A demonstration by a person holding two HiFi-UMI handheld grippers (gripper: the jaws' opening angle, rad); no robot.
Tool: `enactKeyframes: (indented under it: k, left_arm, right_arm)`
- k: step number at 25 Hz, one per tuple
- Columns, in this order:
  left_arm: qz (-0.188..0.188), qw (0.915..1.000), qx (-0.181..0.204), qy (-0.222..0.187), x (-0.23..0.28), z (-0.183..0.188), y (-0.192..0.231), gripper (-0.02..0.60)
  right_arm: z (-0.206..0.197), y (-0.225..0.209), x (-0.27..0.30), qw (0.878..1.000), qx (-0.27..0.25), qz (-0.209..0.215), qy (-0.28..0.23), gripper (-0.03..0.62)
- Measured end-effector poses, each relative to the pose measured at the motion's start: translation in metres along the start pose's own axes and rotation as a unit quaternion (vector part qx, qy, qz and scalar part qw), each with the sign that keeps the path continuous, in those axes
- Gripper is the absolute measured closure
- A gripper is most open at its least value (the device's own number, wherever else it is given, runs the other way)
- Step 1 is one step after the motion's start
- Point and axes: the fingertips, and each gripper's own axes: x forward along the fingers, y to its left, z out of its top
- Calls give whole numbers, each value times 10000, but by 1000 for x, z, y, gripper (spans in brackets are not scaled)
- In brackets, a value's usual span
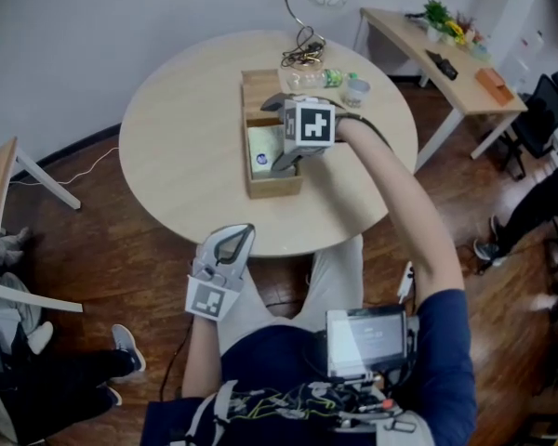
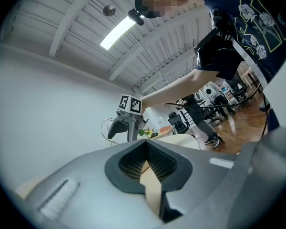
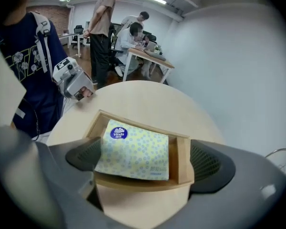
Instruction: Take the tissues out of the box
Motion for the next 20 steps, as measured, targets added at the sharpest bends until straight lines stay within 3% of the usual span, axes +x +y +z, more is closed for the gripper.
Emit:
enactKeyframes:
  k: [2,6,10,16,20]
  left_arm:
    - [-1,10000,-22,61,-1,-3,-1,578]
    - [33,10000,-39,-16,-1,-1,1,578]
    - [50,10000,-51,3,-3,-4,0,578]
    - [48,9999,-116,14,-3,-5,-1,578]
    - [80,9999,-119,1,-3,-6,-2,578]
  right_arm:
    - [-2,-3,-3,10000,-25,-77,45,18]
    - [-5,13,-2,9985,264,461,99,49]
    - [-19,15,12,9967,292,637,415,49]
    - [-28,17,25,9918,687,936,534,10]
    - [-30,22,31,9882,655,1185,722,8]
